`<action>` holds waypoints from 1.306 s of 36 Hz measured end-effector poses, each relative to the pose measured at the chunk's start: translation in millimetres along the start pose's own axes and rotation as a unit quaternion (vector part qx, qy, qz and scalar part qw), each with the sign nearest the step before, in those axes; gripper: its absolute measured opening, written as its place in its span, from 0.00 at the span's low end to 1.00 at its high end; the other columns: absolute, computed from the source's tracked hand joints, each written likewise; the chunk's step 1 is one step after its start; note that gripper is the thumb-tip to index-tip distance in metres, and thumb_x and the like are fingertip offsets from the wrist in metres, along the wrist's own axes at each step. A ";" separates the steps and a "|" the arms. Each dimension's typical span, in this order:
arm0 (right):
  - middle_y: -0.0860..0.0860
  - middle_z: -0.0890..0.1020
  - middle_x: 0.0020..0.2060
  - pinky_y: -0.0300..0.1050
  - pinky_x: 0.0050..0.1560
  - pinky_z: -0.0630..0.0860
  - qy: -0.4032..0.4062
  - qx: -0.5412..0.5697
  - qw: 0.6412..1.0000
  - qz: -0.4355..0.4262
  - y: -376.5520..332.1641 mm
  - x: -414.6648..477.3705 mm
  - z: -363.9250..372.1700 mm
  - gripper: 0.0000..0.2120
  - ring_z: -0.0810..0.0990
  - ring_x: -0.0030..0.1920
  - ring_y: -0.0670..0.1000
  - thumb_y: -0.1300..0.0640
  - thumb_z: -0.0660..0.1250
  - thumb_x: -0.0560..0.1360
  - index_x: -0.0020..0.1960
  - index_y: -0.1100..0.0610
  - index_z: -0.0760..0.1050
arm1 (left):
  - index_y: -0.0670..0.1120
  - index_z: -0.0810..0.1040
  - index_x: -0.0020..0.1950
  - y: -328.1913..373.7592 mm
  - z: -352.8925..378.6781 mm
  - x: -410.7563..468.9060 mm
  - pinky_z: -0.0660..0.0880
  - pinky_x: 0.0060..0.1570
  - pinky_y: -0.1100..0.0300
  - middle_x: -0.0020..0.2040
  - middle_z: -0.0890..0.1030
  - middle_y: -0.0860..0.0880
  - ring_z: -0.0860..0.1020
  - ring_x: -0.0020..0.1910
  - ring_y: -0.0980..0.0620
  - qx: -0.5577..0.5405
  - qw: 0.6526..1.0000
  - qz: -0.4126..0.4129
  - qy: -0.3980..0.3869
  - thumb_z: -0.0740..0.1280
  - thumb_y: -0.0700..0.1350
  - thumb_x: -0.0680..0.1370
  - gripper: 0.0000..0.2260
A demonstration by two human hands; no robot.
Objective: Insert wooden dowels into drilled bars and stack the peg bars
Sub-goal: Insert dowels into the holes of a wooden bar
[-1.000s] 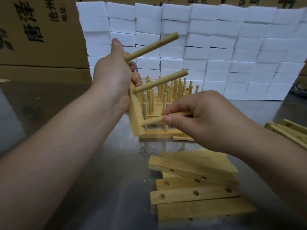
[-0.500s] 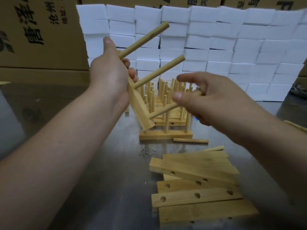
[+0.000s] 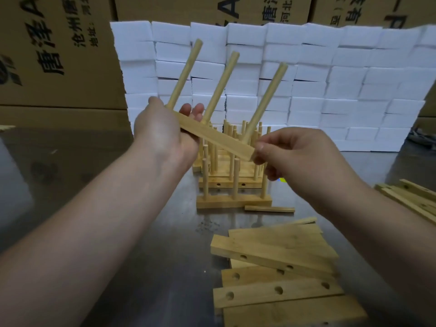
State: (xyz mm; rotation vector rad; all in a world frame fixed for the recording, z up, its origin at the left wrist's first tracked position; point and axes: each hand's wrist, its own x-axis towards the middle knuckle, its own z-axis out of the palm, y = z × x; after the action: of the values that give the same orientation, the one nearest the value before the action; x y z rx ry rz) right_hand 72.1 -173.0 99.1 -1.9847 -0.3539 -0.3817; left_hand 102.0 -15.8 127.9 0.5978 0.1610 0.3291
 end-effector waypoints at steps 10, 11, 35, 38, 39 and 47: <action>0.45 0.82 0.29 0.37 0.31 0.74 -0.030 0.080 0.996 -0.015 1.1 -2.3 8.0 0.08 0.76 0.27 0.42 0.56 0.64 0.75 0.38 0.49 0.78 | 0.44 0.67 0.62 4.9 -0.4 4.3 0.81 0.39 0.51 0.46 0.74 0.42 0.78 0.20 0.51 -0.032 0.999 0.015 -0.002 0.56 0.49 0.81 0.13; 0.46 0.81 0.27 0.35 0.30 0.74 -0.018 0.101 0.994 -0.022 0.7 -1.8 7.3 0.09 0.76 0.26 0.43 0.58 0.65 0.74 0.37 0.50 0.78 | 0.43 0.67 0.61 4.6 -0.2 3.6 0.81 0.40 0.51 0.46 0.74 0.42 0.78 0.20 0.51 -0.031 0.999 0.014 -0.005 0.56 0.49 0.81 0.13; 0.51 0.83 0.37 0.42 0.43 0.79 0.157 0.091 0.983 0.024 52.2 43.8 -22.0 0.13 0.81 0.33 0.45 0.57 0.68 0.74 0.59 0.56 0.76 | 0.49 0.79 0.46 -4.5 -26.1 34.9 0.73 0.35 0.64 0.38 0.77 0.51 0.75 0.34 0.56 0.461 0.869 0.117 -0.141 0.67 0.49 0.76 0.05; 0.51 0.82 0.37 0.47 0.47 0.81 0.157 0.063 0.984 0.065 68.8 48.5 -15.3 0.06 0.82 0.36 0.47 0.58 0.67 0.75 0.51 0.54 0.76 | 0.48 0.80 0.43 -15.0 -34.3 38.7 0.74 0.35 0.64 0.37 0.78 0.50 0.74 0.33 0.56 0.506 0.848 0.093 -0.127 0.68 0.47 0.75 0.04; 0.51 0.82 0.36 0.48 0.47 0.81 0.149 0.054 0.985 0.073 72.7 48.7 -12.9 0.02 0.82 0.37 0.48 0.58 0.67 0.75 0.47 0.53 0.77 | 0.47 0.79 0.42 -18.2 -36.4 40.3 0.74 0.35 0.64 0.36 0.78 0.49 0.74 0.32 0.55 0.512 0.846 0.090 -0.119 0.68 0.47 0.75 0.05; 0.50 0.83 0.41 0.48 0.55 0.78 0.057 0.052 0.991 0.110 83.8 49.1 -3.6 0.11 0.82 0.45 0.49 0.59 0.60 0.77 0.53 0.53 0.80 | 0.46 0.79 0.38 -23.5 -52.1 65.8 0.74 0.47 0.55 0.34 0.77 0.48 0.74 0.35 0.51 0.532 0.841 0.080 -0.057 0.69 0.48 0.74 0.08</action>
State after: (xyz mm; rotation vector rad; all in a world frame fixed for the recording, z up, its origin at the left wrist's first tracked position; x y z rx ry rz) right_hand 150.4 -207.5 53.1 -1.8675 -0.0786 -0.3265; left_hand 157.1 16.3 68.3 1.7462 0.1722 0.3493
